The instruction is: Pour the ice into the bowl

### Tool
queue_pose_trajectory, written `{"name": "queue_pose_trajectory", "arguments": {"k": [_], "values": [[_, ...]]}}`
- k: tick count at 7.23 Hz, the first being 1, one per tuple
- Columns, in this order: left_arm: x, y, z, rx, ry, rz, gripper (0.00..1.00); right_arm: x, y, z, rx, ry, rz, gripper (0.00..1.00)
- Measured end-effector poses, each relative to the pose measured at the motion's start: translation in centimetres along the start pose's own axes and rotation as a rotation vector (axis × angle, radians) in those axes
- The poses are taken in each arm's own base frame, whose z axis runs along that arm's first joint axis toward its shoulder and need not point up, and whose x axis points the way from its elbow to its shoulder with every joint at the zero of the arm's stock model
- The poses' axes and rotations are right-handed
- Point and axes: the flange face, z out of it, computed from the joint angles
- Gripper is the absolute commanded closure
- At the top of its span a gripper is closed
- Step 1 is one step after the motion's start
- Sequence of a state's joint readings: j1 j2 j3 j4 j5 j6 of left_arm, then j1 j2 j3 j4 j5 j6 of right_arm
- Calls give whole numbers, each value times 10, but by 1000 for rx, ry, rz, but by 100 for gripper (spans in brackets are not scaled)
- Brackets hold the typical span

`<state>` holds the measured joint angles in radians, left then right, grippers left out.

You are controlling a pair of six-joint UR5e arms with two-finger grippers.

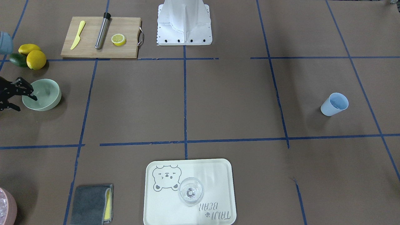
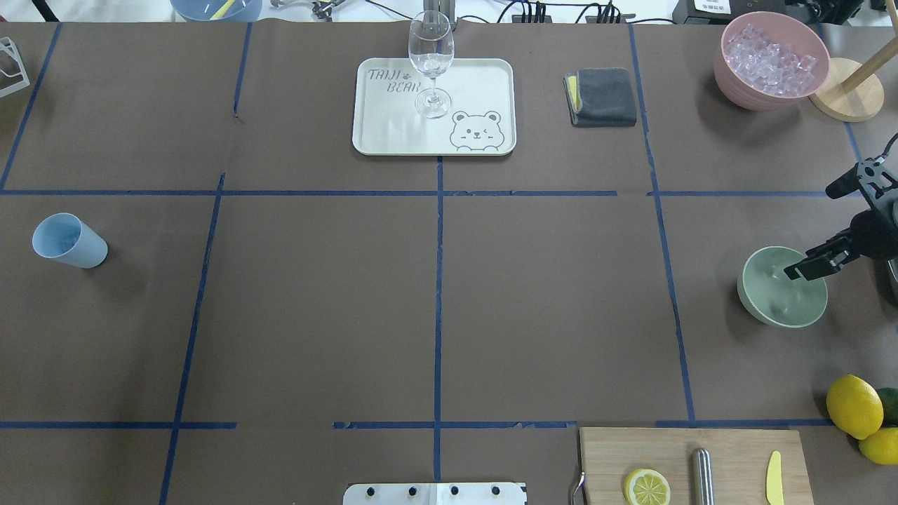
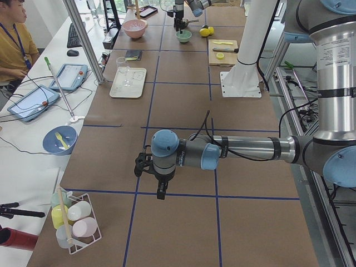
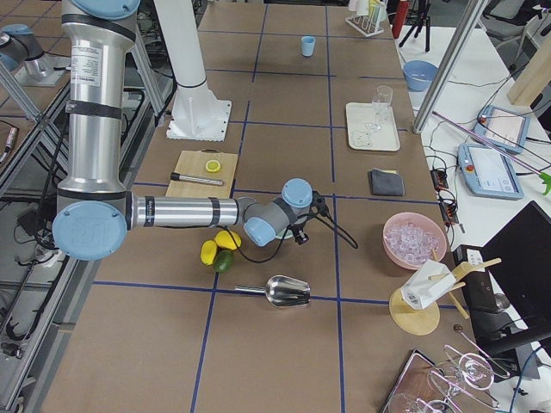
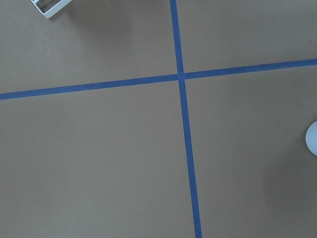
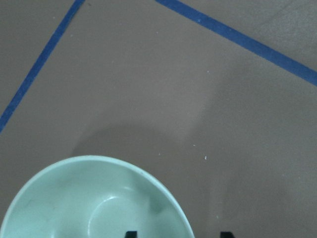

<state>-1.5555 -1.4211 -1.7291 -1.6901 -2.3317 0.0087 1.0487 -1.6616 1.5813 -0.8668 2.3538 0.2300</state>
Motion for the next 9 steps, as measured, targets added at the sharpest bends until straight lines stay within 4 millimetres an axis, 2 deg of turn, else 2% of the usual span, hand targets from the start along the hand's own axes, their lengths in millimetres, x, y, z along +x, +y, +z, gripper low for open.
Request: {"name": "queue_pose_trajectory", "arguments": {"k": [2,3,4,5,6,7,9], "values": [[0,0,0,1,0,1,0,-8,-3,4,-5,-8,-15,100],[0,0,0,1,0,1,0,-16,-9,-1,6,-15,-22,100],[0,0,0,1,0,1,0,-31,-26,-10,32,-24,-2,100],[0,0,0,1,0,2,0,-58,-63,-19,74,-48,61,100],[0,-1,0,3,0,3,0,-99,-108,-20,104,-93,124,100],[1,-1,-1,4,0,5,0,-149,-151,-17,114,-148,180,100],[1,-1,-1,4,0,6,0,-268,-231,-8,113,-207,284,100]]}}
